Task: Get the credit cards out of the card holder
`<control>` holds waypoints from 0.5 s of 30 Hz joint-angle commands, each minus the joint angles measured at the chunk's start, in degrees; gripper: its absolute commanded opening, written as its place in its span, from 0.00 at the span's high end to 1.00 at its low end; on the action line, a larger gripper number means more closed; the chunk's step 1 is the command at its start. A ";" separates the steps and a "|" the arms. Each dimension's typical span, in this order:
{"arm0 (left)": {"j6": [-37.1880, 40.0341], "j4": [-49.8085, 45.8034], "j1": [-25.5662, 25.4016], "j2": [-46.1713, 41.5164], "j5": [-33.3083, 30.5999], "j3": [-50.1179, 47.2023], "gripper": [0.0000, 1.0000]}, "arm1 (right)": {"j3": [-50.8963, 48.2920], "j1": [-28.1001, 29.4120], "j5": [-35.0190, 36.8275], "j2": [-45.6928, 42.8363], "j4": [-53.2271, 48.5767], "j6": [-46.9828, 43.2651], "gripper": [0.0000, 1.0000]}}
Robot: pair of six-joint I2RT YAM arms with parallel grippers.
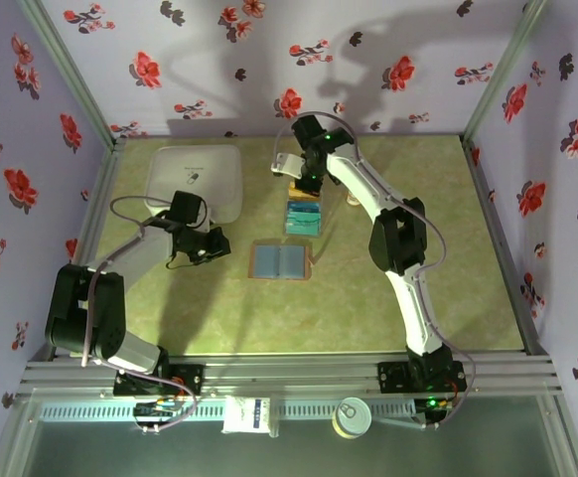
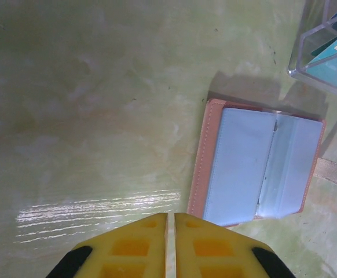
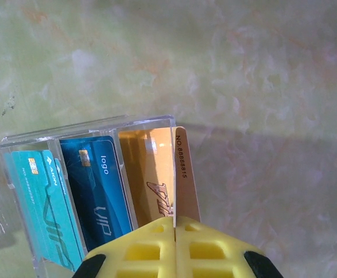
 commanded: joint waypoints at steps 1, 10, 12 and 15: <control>1.76 -1.80 0.56 -0.56 -0.12 1.18 0.89 | 0.05 -0.56 1.75 0.48 0.20 -1.20 0.96; 2.01 -2.40 0.92 -1.43 -0.29 1.54 0.86 | -1.07 -0.73 2.03 -1.98 1.02 -0.37 0.79; 2.33 -2.73 1.15 -1.86 -0.58 1.73 0.86 | -2.39 -0.99 1.65 -3.48 2.29 0.44 0.79; 2.71 -2.92 1.63 -2.95 -1.10 1.57 0.86 | -5.09 -1.43 0.72 -6.21 4.16 1.59 0.78</control>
